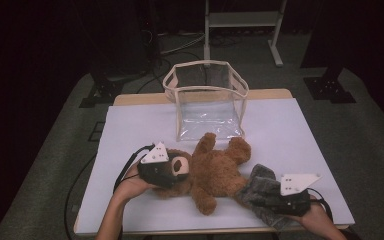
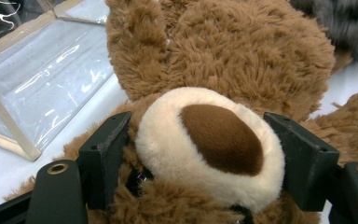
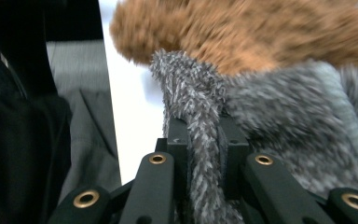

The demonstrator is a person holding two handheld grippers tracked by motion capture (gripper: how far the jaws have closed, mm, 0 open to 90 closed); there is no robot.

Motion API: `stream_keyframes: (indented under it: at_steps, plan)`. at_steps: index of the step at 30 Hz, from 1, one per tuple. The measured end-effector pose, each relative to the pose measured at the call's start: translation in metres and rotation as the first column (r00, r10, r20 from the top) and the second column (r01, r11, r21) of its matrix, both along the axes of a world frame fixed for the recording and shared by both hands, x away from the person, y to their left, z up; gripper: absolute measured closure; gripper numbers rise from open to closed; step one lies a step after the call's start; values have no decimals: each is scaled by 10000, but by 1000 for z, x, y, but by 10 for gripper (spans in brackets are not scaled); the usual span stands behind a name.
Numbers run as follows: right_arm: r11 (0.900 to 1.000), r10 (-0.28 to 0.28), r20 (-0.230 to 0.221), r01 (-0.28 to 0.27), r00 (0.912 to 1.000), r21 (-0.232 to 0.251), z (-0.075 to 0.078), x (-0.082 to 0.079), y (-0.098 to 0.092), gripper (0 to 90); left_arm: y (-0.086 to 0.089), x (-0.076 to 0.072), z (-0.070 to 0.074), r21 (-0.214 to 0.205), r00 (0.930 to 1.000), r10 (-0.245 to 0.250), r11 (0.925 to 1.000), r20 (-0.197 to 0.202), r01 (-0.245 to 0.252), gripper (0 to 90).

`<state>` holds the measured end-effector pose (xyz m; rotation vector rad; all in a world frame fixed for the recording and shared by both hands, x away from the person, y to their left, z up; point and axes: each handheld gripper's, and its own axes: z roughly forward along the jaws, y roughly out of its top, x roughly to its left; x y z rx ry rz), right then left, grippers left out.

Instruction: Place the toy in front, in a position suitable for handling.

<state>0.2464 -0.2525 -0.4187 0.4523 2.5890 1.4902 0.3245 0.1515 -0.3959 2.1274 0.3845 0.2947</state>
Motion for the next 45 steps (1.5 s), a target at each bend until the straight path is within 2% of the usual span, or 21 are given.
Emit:
stream_keyframes:
  at_steps: [2,5,7,10,13,14,17,18,20,21,23,27,31,35,40,45]
  plan:
    - [9994,-197,401,186,9990,295,15,4,-1,777,0,0,0,-8,10000,-11,10000,0,11,257]
    - [9986,-216,574,188,9981,485,23,11,4,777,0,-1,0,91,9999,-120,9999,87,120,256]
    - [9981,-151,648,112,9978,602,29,26,18,776,1,-2,0,110,9998,-196,9998,108,195,256]
    - [9986,-9,404,-13,9992,533,23,35,28,777,2,-3,0,127,9996,-269,9996,119,268,256]
    - [9990,-9,215,0,9998,436,14,35,29,777,2,-4,0,80,9994,-328,9994,96,327,256]
    - [9989,-62,-112,67,9999,467,4,32,23,776,2,-5,0,132,9988,-459,9989,160,457,257]
    - [9987,-185,-349,201,9992,466,-1,28,14,775,2,-6,1,150,9988,-464,9988,154,462,256]
    - [9984,-303,-556,328,9980,451,-5,24,3,774,1,-6,2,207,9990,-429,9989,107,427,256]
    - [9978,-408,-639,439,9971,488,-6,22,-2,774,1,-7,2,196,9989,-445,9988,110,443,256]
    - [9952,-538,-709,594,9960,783,-3,21,-10,774,1,-6,1,162,9989,-444,9989,124,442,257]
    - [9928,-626,-443,667,9971,1000,5,23,-11,774,2,-5,0,47,9990,-445,9990,58,444,257]
    - [9919,-634,81,621,9980,1112,22,39,6,774,3,-6,0,73,9986,-524,9986,81,524,257]
    - [9952,-399,15,396,9992,899,20,55,28,774,4,-6,0,38,9985,-534,9986,82,534,258]
    - [9964,-270,-191,284,9995,801,10,54,33,775,5,-6,1,62,9982,-586,9983,121,585,264]
    - [9964,-272,-620,320,9977,781,-4,37,28,778,5,-5,2,48,9986,-475,9989,229,474,271]
    - [9963,-200,-667,255,9976,820,-6,30,31,779,5,-4,3,161,9986,-417,9990,330,412,270]
